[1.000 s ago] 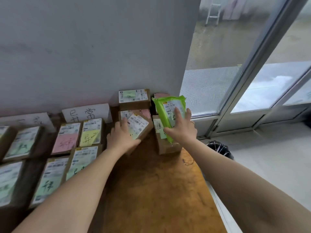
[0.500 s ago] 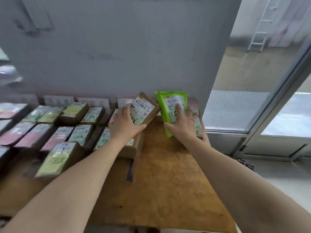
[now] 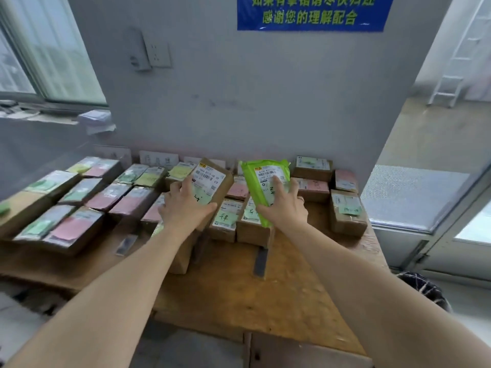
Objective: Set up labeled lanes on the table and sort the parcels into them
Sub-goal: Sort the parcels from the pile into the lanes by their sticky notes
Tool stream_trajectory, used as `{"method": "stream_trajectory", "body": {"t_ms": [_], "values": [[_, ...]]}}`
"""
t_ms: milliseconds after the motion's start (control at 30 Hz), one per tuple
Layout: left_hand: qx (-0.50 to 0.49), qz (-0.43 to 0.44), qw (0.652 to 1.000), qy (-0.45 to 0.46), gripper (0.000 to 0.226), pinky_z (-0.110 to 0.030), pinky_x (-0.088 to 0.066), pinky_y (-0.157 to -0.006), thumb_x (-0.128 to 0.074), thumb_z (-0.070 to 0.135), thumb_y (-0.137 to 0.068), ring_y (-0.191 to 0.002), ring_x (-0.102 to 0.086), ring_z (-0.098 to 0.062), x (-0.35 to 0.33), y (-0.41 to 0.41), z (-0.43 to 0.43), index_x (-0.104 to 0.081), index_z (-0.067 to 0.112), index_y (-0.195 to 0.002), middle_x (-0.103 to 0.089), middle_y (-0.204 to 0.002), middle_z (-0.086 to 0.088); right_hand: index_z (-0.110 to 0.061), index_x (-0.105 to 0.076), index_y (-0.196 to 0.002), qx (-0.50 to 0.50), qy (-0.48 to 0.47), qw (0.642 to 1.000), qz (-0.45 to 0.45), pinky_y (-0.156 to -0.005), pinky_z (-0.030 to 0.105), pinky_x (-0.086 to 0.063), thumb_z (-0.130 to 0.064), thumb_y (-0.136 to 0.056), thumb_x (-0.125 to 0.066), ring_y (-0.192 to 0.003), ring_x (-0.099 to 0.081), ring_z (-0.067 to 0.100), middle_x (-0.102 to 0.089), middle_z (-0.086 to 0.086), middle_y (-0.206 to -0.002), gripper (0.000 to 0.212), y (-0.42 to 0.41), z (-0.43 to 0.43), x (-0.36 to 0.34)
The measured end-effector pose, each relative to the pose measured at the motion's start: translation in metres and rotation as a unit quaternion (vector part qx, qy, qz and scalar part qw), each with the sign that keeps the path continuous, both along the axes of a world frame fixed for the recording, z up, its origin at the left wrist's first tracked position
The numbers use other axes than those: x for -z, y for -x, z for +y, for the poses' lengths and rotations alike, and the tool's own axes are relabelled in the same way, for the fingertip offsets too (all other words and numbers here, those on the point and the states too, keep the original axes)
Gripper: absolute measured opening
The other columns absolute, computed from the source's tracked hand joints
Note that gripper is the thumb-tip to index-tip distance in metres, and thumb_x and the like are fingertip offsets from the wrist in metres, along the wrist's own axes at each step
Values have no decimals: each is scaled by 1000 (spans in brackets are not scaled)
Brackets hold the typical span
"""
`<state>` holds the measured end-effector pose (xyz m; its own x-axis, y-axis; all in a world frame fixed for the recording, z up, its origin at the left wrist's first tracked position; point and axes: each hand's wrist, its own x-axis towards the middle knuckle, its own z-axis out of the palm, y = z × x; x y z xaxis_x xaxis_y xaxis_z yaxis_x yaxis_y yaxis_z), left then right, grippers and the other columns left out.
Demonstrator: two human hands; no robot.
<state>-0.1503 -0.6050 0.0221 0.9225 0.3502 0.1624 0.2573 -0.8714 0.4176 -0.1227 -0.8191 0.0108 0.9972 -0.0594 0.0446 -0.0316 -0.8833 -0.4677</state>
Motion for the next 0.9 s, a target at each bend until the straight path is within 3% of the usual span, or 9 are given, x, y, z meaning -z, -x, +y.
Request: {"method": "stream_trajectory", "body": {"t_ms": [333, 500, 633, 900], "values": [[67, 23, 997, -15, 90, -56, -33, -103, -67, 60, -75, -134, -33, -38, 15, 6, 102, -20, 27, -144, -31, -147, -15, -38, -20, -143, 27, 54, 993, 100, -94, 51, -45, -57, -78, -62, -125, -39, 44, -4, 8, -156, 80, 50, 112, 39], [92, 27, 995, 11, 87, -55, -28, -107, -66, 60, -76, -136, -29, -37, 27, 9, 116, -20, 28, -144, -30, -148, -15, -34, -31, -137, 78, 59, 983, 152, -92, 52, -46, -57, -76, -62, -118, -43, 42, -27, 8, -137, 72, 77, 139, 55], [90, 33, 995, 34, 86, -54, -30, -107, -65, 60, -77, -136, -30, -37, 36, 12, 127, -21, 28, -144, -30, -148, -15, -31, -32, -138, 116, 22, 968, 222, -94, 51, -45, -58, -76, -58, -120, -43, 43, -25, 10, -142, 72, 87, 145, 66], [74, 40, 996, 41, 84, -55, -32, -104, -67, 59, -76, -132, -34, -37, 48, 12, 151, -24, 29, -141, -34, -144, -15, -30, -34, -136, 142, 21, 966, 214, -93, 50, -41, -58, -79, -60, -122, -42, 40, -28, 9, -138, 69, 89, 163, 95]]}}
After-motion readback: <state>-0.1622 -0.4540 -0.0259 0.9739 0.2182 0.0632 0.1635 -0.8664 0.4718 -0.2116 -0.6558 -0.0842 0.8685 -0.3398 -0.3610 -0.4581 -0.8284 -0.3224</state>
